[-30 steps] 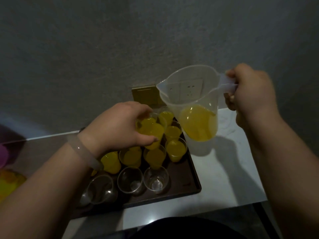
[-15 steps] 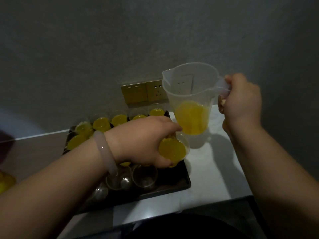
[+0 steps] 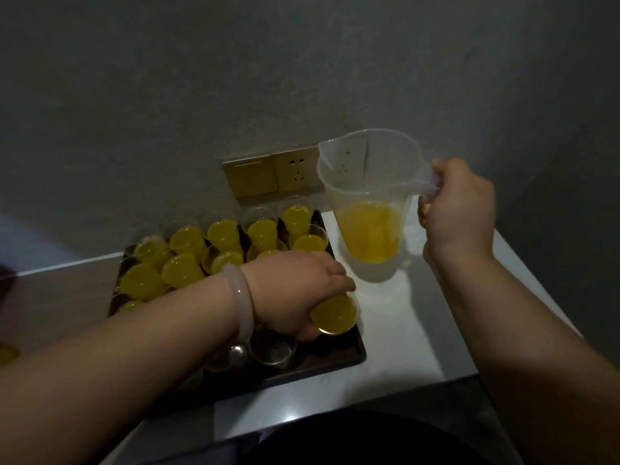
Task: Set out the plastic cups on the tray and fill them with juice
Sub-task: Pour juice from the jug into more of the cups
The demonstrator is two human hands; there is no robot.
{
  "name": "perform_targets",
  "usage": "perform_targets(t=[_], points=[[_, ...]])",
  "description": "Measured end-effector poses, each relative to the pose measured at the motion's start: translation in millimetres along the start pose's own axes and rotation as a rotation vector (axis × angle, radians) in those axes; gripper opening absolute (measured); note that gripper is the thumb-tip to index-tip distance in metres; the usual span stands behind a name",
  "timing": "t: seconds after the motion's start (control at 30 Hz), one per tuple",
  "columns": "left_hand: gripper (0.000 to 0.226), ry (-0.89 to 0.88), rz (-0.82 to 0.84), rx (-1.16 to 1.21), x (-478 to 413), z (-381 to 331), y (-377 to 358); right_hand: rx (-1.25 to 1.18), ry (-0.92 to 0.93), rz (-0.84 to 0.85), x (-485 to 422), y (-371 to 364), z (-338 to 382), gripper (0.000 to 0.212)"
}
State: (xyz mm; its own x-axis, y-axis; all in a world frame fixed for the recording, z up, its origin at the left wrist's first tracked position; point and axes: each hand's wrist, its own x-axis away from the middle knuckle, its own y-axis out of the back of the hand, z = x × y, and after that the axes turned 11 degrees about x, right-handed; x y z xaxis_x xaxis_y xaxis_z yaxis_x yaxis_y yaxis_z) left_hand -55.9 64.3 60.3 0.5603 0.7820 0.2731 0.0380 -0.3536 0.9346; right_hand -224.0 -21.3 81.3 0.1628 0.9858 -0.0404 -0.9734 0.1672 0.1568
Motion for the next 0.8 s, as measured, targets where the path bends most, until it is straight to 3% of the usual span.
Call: perform_targets(t=[0.4,0.63,0.8], points=[[0.075,-0.021,0.08,-0.061,-7.5,5.0,-19.1,0.077,-0.004,-0.037,1.6,-9.4,-21.3,0.029],[0.077,-0.007,0.118,-0.044,-9.5,9.2,-25.3,-0.008,-0.054,-0.02,4.8,-11.8,-24.0,0.045],[0.076,-0.013,0.112,-0.059,-8.9,10.7,-25.9,0.021,-0.04,-0.02,7.7,-12.3,-23.7,0.039]])
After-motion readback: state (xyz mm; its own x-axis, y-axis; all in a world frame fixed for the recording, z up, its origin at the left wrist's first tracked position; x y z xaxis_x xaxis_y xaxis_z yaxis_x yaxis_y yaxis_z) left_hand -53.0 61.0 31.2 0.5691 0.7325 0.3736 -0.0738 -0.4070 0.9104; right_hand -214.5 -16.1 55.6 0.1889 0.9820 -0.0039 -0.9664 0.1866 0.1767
